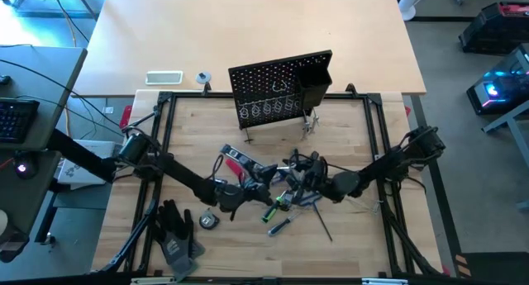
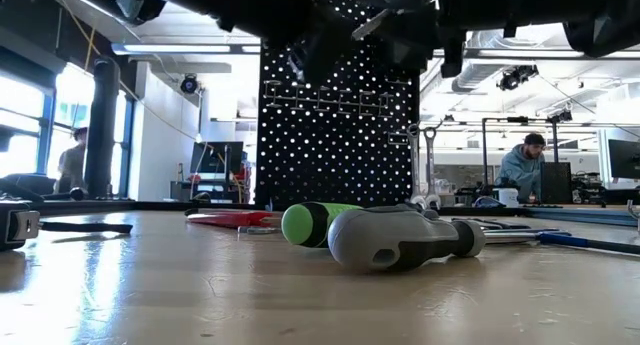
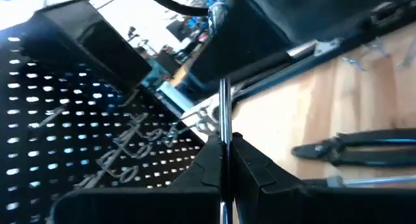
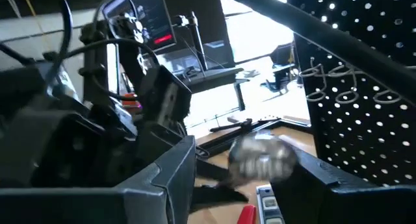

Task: Hang tools onto peg board
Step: Hang the left wrench onto the pegboard

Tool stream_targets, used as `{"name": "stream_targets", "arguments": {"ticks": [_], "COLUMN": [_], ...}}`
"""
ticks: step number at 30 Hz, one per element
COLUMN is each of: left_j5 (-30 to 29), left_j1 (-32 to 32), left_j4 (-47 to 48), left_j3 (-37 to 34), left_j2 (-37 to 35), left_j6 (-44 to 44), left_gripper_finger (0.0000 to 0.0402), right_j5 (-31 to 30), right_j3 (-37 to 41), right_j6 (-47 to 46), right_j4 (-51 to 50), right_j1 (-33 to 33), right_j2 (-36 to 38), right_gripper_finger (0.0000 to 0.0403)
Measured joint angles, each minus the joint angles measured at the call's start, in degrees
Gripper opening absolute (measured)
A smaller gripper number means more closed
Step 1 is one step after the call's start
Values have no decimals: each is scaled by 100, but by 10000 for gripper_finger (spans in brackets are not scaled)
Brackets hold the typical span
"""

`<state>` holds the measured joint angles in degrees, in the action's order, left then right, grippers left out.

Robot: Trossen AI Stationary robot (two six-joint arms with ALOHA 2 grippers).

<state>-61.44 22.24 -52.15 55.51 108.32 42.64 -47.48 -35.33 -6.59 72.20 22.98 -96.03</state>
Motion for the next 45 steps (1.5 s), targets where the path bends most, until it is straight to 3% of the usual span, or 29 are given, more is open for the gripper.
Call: {"name": "stream_targets", "arguments": {"ticks": [9,19,24,31,38,45], "left_j5": [-219,-102,-78,-82,-55,112], "left_j1": [-169,-273,-271,-276,-286,-291], "left_j4": [-495,-490,-498,-568,-445,-310], "left_j3": [325,401,401,401,400,399], "left_j2": [206,272,273,273,273,272], "left_j6": [688,699,700,852,843,607], "left_gripper_finger": [1,1,1,1,9,51], "right_j5": [-384,-396,-193,131,139,141], "right_j3": [-24,-24,-22,-22,-18,-15], "right_j6": [-97,-80,13,118,260,552], "right_j4": [-115,33,136,170,126,96], "right_j1": [-15,-222,-358,-459,-460,-457], "right_j2": [0,0,0,0,0,0], "right_gripper_finger": [174,170,128,28,32,29]}}
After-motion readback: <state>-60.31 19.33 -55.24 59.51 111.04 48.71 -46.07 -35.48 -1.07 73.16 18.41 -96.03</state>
